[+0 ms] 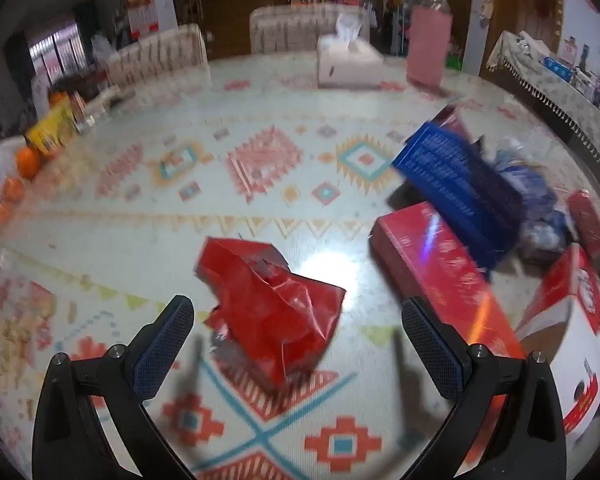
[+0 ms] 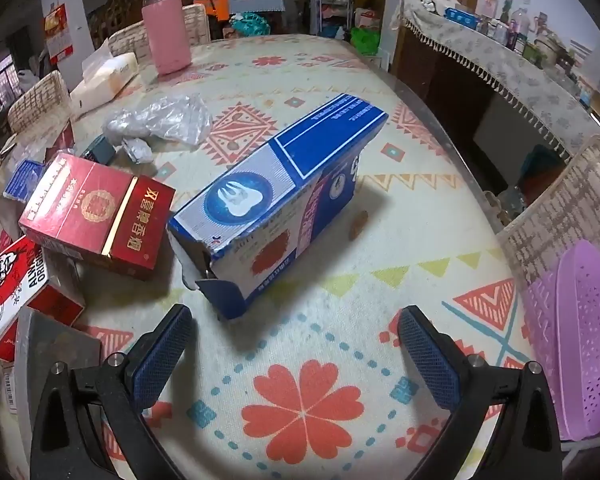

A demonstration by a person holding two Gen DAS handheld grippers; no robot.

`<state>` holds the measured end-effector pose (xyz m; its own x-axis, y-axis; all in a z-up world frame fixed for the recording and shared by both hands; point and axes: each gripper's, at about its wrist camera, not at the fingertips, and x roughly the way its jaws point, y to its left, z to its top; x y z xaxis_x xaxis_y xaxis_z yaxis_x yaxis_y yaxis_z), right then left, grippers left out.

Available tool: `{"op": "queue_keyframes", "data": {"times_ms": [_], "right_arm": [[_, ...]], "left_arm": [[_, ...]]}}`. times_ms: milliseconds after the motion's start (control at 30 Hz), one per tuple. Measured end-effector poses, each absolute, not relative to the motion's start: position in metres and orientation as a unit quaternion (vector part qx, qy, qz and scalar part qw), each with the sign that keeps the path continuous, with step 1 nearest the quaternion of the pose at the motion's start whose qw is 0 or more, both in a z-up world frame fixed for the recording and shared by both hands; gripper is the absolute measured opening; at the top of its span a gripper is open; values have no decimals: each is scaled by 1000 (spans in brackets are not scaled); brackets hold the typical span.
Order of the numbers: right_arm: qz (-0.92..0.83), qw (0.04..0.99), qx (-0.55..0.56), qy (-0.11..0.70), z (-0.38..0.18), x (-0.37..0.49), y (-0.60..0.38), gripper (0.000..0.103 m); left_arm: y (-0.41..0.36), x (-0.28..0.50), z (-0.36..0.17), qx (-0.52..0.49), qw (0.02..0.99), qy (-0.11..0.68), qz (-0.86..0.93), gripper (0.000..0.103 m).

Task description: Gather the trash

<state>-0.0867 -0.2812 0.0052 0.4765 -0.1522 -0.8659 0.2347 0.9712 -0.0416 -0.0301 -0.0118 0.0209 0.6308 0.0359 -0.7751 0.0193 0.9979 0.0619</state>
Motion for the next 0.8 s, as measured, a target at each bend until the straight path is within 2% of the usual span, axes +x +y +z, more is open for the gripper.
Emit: {"op": "queue_keyframes", "data": {"times_ms": [267,400,500,800], "right_arm": [[-106,879,73,460,22,-120,-284,103],[-101,911,58,395,50,-161,-269,103],[-82,947,58,307,58,-195,-250,103],[-26,945,95,312,64,-240,-245,103]], "left_arm": [[-22,-89,66,52,926,372,11,103],[-28,-118,80,47,933,357,5,103],[-36,-137,87,45,936,348,0,103],[-73,-177,101,62,939,338,-2,103]]}}
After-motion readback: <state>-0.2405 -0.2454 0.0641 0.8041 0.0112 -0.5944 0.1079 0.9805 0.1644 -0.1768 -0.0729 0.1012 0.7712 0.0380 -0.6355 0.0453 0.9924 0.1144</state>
